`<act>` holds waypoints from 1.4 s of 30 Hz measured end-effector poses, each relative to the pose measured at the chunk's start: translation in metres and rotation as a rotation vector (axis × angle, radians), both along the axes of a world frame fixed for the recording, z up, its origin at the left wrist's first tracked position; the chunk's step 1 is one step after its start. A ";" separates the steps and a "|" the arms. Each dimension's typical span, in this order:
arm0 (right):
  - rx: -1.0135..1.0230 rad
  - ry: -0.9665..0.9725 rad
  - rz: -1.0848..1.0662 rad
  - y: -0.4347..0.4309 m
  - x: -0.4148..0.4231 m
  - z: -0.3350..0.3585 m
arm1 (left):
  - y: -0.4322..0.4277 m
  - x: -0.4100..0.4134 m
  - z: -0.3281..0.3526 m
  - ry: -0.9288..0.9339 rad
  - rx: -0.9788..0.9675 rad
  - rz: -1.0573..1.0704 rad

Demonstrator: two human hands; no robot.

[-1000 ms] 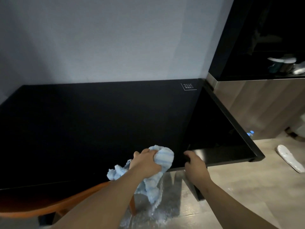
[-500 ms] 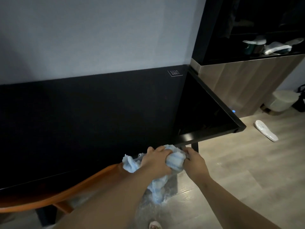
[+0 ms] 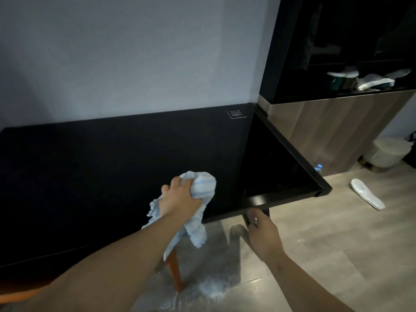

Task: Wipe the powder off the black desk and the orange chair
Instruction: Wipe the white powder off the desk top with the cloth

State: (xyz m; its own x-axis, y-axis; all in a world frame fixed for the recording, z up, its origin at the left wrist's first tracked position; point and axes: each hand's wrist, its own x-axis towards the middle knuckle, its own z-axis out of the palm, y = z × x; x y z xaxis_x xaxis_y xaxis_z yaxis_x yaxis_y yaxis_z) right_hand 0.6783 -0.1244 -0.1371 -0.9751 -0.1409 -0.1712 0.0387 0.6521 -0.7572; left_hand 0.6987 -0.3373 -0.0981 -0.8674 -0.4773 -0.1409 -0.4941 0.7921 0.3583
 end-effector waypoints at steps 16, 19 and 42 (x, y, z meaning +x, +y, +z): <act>0.088 -0.088 0.297 0.064 -0.165 0.005 | 0.050 -0.106 -0.023 -0.277 0.026 0.140; 0.077 -0.101 0.340 0.054 -0.156 0.000 | 0.064 -0.093 -0.022 -0.250 -0.010 -0.009; -0.267 -0.214 0.657 0.025 0.000 0.012 | 0.098 0.014 0.014 0.215 0.944 0.482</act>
